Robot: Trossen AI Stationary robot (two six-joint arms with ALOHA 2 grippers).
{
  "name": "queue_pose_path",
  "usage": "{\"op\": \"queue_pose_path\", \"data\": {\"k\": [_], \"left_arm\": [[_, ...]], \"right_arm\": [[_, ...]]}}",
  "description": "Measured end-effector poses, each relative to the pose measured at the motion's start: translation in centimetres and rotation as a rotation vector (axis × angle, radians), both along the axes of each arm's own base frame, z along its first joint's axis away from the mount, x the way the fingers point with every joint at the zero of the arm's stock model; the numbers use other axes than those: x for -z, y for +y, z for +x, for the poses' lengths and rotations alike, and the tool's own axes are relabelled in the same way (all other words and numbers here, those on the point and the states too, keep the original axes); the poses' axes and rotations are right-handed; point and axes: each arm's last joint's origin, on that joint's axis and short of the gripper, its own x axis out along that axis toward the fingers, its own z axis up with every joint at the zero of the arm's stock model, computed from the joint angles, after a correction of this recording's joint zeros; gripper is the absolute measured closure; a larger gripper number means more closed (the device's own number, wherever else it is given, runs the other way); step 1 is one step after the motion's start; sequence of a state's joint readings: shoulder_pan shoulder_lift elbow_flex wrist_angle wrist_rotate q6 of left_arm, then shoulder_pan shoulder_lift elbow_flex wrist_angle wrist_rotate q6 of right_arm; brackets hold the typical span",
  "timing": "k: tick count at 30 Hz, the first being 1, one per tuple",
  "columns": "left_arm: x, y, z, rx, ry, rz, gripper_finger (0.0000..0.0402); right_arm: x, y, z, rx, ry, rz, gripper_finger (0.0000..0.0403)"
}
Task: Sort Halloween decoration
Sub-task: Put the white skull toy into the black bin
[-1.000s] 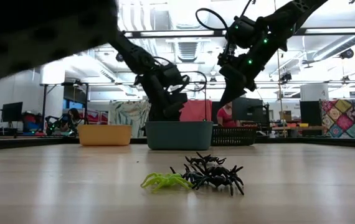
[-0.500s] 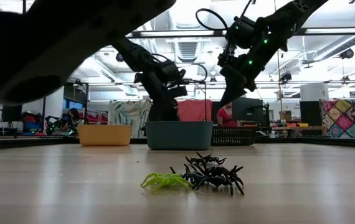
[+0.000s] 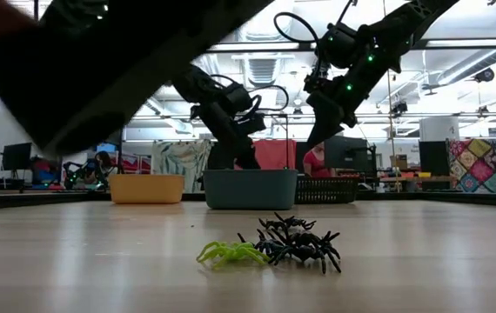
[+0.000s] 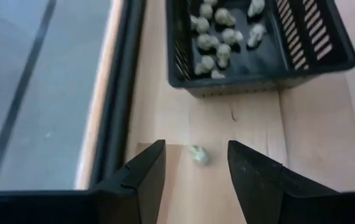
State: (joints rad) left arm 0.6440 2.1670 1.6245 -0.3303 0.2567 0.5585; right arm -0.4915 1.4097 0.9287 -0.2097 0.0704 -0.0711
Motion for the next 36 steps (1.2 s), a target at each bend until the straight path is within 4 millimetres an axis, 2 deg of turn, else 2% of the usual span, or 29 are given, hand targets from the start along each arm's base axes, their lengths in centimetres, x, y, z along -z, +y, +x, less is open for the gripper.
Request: {"op": "queue_pose_path", "data": {"k": [7, 16, 24, 36], "left_arm": [[2.1, 0.2, 0.4, -0.030, 0.038, -0.059, 0.0253], [1.7, 1.6, 2.1, -0.084, 0.048, -0.121, 0.0253], [3.5, 2.0, 2.5, -0.078, 0.193, -0.203, 0.0256], [3.5, 2.5, 3.2, -0.061, 0.177, -0.214, 0.0278]], "right_arm": [[-0.1, 0.0, 0.0, 0.000, -0.006, -0.004, 0.0394], [0.0, 0.0, 0.0, -0.005, -0.002, -0.007, 0.0394], [0.0, 0.0, 0.0, -0.013, 0.003, -0.014, 0.0394], [0.0, 0.0, 0.0, -0.013, 0.003, -0.014, 0.0394]]}}
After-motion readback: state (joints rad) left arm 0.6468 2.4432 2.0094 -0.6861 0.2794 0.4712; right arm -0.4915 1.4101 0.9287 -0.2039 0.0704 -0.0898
